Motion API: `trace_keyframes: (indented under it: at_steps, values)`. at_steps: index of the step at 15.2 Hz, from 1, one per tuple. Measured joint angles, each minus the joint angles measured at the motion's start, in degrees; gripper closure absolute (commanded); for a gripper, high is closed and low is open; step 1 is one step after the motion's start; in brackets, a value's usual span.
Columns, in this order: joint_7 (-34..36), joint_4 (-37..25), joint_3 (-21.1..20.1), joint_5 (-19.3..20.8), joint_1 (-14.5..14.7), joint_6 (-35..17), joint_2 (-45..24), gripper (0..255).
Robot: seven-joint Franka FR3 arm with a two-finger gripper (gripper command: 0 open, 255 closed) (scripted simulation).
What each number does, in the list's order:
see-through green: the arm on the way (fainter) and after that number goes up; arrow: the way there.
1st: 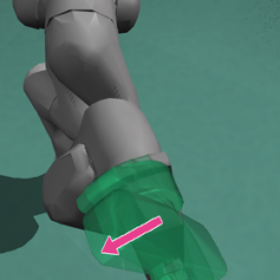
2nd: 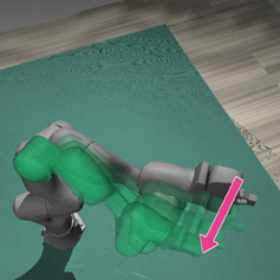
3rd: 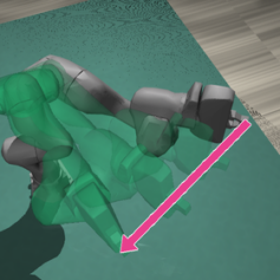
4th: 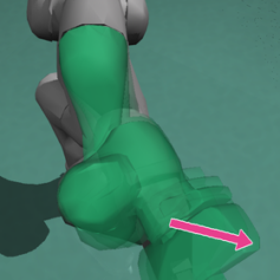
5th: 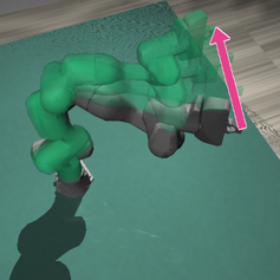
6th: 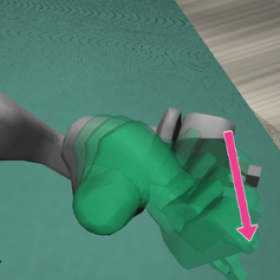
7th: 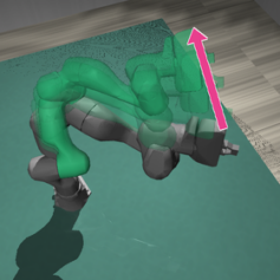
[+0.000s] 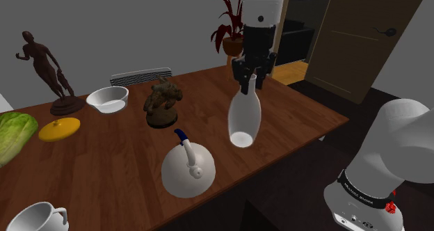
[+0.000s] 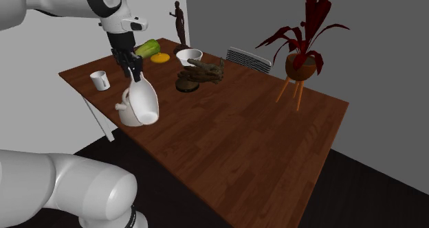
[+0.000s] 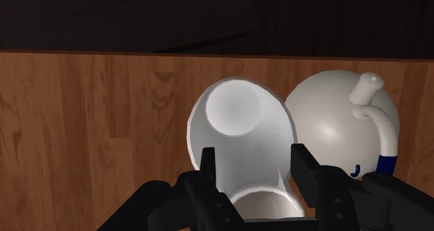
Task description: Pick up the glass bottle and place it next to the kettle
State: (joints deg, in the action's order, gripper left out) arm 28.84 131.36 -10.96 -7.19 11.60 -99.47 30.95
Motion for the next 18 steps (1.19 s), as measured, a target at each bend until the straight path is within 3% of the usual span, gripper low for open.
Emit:
trace_keyframes:
  at_steps: [18]
  values:
    - [-0.2, 12.4, -1.5, -1.0, 0.4, -14.4, -2.0, 255]
